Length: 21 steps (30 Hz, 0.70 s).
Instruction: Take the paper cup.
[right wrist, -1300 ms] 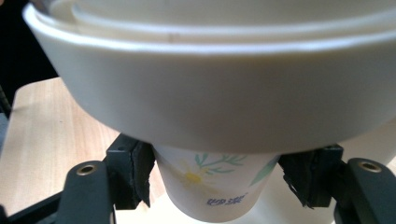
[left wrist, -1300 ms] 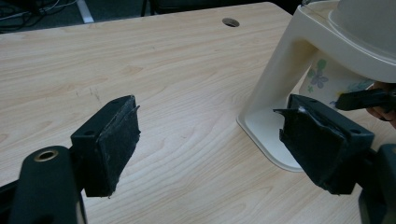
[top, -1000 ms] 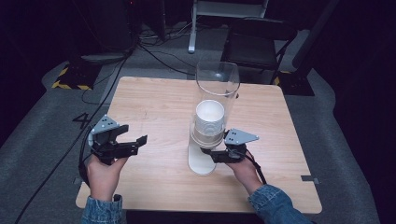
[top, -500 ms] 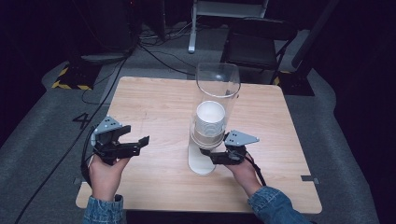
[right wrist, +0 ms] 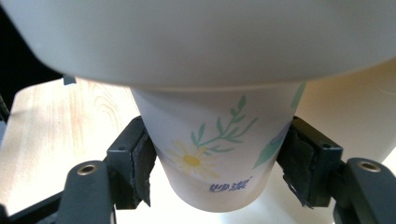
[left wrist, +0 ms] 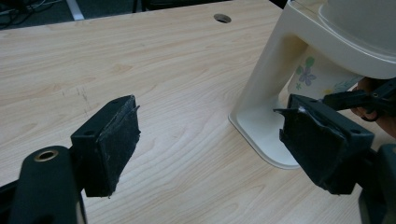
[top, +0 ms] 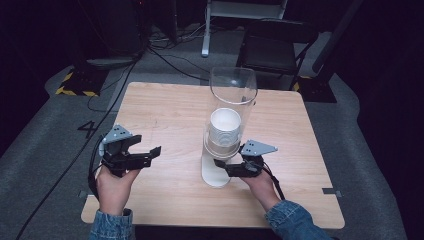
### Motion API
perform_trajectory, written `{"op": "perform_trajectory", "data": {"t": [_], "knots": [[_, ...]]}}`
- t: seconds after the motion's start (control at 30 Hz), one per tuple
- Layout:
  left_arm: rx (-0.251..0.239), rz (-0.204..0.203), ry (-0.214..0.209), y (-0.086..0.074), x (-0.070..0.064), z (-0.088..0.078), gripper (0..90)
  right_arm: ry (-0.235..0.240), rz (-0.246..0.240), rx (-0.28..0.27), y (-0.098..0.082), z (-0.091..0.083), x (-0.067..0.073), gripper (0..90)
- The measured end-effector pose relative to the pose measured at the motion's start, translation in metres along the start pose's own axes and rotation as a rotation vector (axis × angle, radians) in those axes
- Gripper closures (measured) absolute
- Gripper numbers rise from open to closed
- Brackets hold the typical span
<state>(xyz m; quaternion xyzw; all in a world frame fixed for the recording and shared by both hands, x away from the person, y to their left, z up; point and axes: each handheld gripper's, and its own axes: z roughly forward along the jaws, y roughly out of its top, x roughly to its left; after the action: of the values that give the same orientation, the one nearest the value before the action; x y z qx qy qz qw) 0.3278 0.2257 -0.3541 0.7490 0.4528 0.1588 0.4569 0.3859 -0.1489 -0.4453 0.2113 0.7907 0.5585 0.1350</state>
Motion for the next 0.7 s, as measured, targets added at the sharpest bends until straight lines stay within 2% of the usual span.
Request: {"op": "perform_trajectory", "data": {"t": [0.17, 0.5, 0.53, 0.57, 0.63, 0.7], "knots": [[0.001, 0.000, -0.002, 0.000, 0.000, 0.001, 19.5, 0.002, -0.003, 0.001, -0.001, 0.000, 0.001, 34.3], [-0.002, -0.001, -0.005, 0.000, 0.000, 0.000, 19.5, 0.013, 0.028, 0.026, -0.001, -0.001, 0.001, 35.1], [-0.002, -0.001, -0.005, 0.000, 0.000, 0.000, 19.5, 0.023, 0.041, 0.048, -0.001, -0.001, 0.002, 35.5], [-0.003, 0.004, -0.006, 0.000, 0.000, 0.000, 19.5, 0.011, 0.062, 0.158, -0.005, 0.005, 0.004, 37.7], [-0.007, 0.001, -0.008, 0.001, 0.000, -0.001, 19.5, 0.008, 0.057, 0.185, -0.013, 0.008, 0.004, 37.4], [-0.008, -0.002, -0.008, 0.001, 0.000, -0.002, 19.5, 0.022, 0.066, 0.182, -0.015, 0.009, 0.003, 37.3]]}}
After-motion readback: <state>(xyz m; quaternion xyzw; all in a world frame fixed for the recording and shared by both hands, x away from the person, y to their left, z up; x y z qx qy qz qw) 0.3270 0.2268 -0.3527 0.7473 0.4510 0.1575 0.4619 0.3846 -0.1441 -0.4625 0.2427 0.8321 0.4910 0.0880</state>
